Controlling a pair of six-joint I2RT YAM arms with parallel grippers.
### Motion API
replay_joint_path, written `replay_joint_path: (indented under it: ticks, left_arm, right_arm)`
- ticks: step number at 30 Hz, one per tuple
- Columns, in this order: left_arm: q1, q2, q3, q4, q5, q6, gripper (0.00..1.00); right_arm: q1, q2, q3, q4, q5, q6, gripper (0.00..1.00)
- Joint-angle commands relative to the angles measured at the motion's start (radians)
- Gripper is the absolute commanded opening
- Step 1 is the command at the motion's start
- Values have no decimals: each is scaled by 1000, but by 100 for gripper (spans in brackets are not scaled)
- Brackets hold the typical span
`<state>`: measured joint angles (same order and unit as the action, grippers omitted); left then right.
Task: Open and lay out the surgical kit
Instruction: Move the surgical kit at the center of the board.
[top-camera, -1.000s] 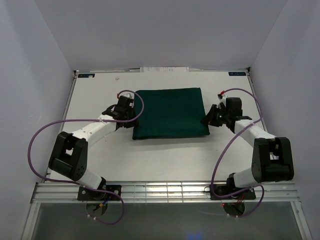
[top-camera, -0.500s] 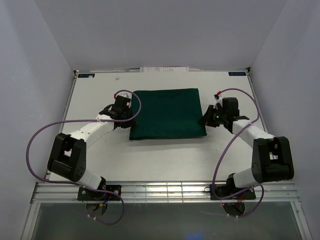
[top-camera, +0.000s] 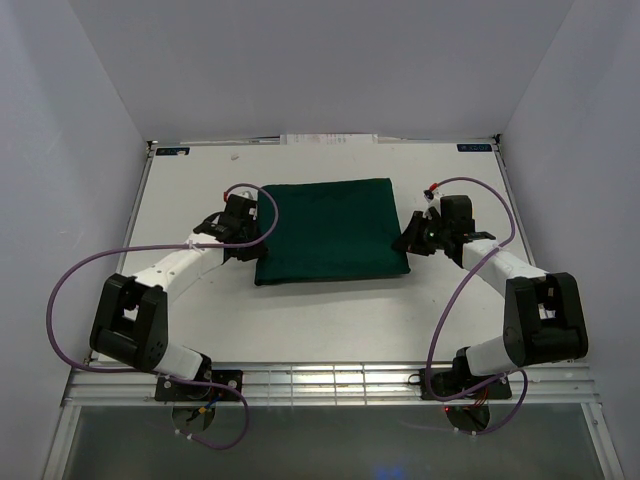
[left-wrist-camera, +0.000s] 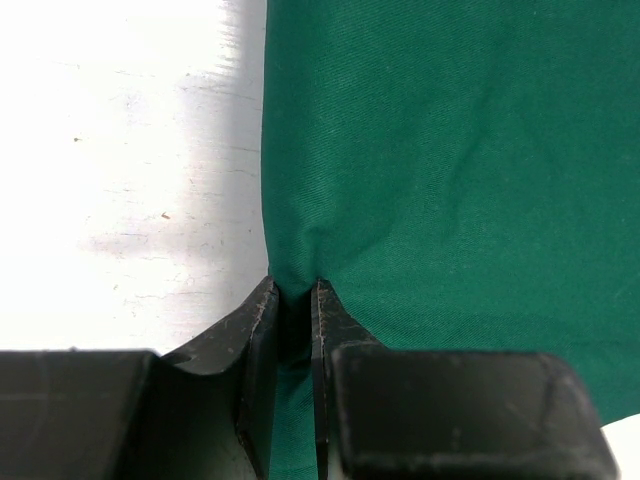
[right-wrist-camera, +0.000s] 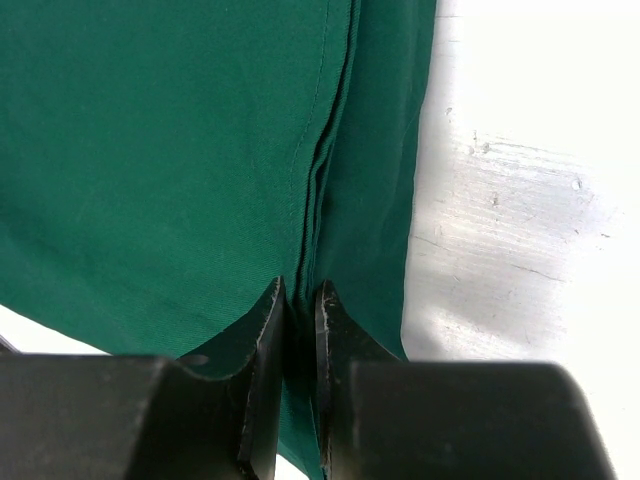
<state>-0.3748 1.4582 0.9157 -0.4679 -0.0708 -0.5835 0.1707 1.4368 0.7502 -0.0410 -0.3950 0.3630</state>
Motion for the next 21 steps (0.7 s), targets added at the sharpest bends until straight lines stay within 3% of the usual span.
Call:
replay_joint_path:
  ticks: [1,3,4,6,7,11,16,20,21]
  left_arm:
    - [10,-42,21,6,-40,13,0]
    - [10,-35,29,6,-38,16,0]
    - [10,-35,38,2,-38,16,15]
    - [10,-44,54,-9,-44,16,32]
    - [10,-51,73,-23,-47,17,52]
    - [8,-87,155,-72,-87,53,86]
    - [-22,-108,294,-146,-112,94,98]
    - [-142,-95,391,-158,-155,120,98]
    - [-173,-85,422,-160,-165,125,98]
  right_arm:
    - [20,8,-6,-43,-51,11,8]
    - [20,7,-3,-46,-51,14,8]
    - [20,4,-2,-49,-45,14,11]
    - [20,-9,15,-66,-25,2,29]
    - [20,-13,26,-79,-18,-4,37]
    - [19,-51,113,-164,25,-35,71]
    - [16,-114,250,-295,165,-59,96]
    - [7,-176,337,-431,335,-72,90]
    - [6,-187,348,-463,441,-72,90]
